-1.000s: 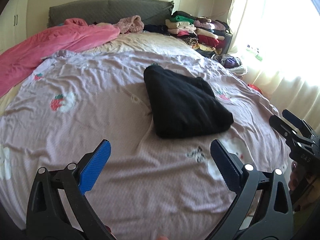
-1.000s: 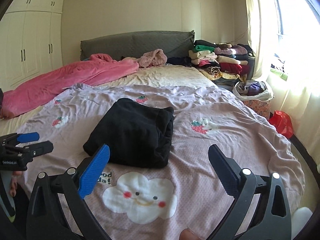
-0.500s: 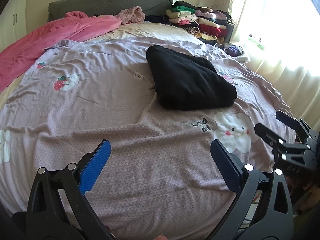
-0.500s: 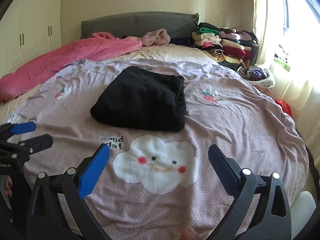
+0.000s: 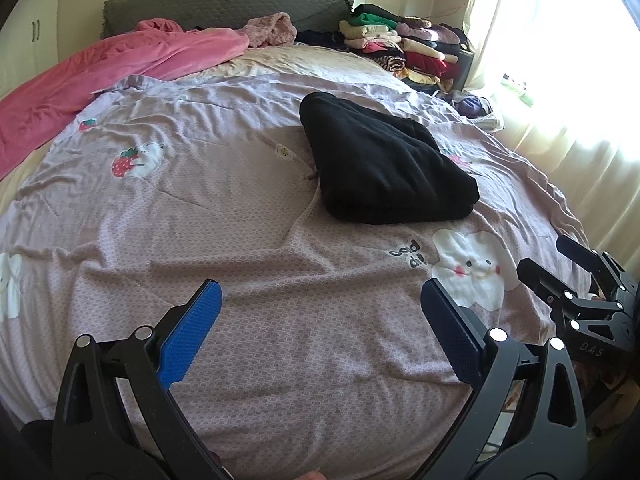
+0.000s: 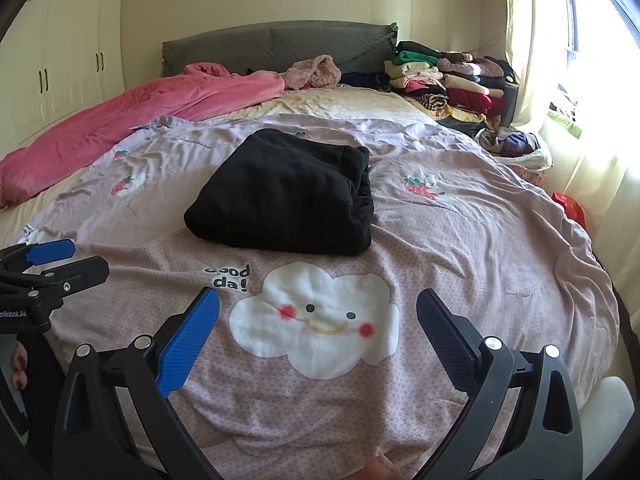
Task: Fold small clothes
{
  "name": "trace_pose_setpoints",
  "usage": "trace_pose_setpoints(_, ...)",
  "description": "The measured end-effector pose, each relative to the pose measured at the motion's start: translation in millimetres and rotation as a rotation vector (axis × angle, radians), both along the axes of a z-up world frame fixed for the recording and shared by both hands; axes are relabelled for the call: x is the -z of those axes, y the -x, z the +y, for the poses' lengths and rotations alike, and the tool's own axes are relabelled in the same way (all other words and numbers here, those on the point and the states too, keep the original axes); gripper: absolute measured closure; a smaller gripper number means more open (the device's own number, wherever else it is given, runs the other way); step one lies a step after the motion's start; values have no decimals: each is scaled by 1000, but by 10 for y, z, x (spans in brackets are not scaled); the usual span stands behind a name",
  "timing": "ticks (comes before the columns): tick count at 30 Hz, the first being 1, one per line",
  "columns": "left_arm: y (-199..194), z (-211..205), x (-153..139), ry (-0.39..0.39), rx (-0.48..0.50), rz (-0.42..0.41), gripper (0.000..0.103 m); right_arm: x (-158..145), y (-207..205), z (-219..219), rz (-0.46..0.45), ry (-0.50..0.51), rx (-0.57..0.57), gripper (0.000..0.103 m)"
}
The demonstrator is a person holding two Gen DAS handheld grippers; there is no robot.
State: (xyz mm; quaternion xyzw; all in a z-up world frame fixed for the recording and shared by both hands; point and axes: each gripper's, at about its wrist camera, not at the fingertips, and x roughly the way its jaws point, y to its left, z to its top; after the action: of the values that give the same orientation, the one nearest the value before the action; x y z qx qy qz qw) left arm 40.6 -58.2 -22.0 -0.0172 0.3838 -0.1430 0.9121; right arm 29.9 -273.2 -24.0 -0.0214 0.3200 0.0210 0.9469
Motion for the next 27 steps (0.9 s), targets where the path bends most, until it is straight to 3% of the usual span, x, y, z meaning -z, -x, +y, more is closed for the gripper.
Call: trace_pose_setpoints(27, -11, 11, 9, -10, -7, 4, 10, 12, 57, -14, 36, -3, 12, 5)
